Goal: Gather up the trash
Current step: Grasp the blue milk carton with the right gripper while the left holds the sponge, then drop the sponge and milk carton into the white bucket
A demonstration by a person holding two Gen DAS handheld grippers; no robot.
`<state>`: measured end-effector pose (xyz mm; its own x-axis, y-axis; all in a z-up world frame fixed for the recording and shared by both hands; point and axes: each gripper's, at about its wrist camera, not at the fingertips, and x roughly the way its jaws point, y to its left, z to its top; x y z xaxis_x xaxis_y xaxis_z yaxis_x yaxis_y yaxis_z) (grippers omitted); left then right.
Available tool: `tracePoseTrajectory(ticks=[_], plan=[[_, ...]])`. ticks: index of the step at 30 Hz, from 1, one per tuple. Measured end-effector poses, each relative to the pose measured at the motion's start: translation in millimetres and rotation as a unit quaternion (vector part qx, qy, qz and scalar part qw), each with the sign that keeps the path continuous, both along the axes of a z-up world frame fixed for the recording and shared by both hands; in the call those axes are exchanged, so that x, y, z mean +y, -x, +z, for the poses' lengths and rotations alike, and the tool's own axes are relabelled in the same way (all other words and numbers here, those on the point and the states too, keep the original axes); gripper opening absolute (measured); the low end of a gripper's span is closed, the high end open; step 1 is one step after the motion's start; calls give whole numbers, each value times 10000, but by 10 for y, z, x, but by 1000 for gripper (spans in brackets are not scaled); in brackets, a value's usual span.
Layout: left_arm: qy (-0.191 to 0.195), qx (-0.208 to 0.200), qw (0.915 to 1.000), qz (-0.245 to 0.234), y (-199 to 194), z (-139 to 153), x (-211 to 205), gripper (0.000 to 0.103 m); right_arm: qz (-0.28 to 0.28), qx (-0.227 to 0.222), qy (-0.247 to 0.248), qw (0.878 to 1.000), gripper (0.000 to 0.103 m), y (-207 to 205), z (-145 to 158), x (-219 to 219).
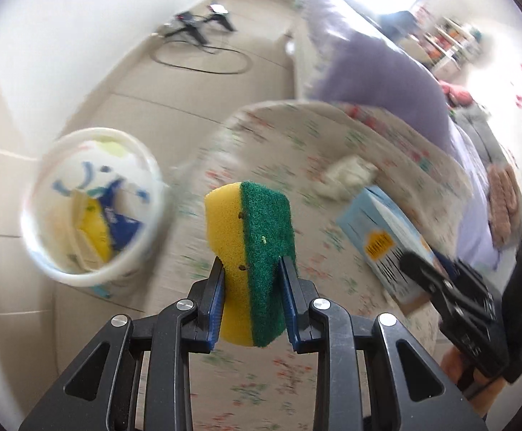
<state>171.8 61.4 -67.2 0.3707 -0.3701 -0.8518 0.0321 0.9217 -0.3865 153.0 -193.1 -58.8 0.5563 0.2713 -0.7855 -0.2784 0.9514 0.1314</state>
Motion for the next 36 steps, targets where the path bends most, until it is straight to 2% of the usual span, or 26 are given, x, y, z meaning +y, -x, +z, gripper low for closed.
tracePoseTrajectory(ticks=[7,15,21,24,31,36], plan=[[-137,110,9963,845,-243,-31,681,30,14,111,-498,9987,39,-102,-23,264],[58,366,9895,1396,-458,-220,1275,30,33,396,-1097,9932,39,-243,-209,784],[8,547,9846,1660,-579,-408,1448,32,56,443,-1585,9864,40,-362,-303,1198],[108,679,9820,1758,-611,-481,1507,38,107,518,-1681,9843,40,-393,-356,1440],[267,514,9764,2081,-536,-370,1705,44,15,679,-1933,9788,40,-534,-463,1704],[656,543,9677,2372,-438,-323,1904,44,92,681,-1897,9794,40,-621,-491,1873]])
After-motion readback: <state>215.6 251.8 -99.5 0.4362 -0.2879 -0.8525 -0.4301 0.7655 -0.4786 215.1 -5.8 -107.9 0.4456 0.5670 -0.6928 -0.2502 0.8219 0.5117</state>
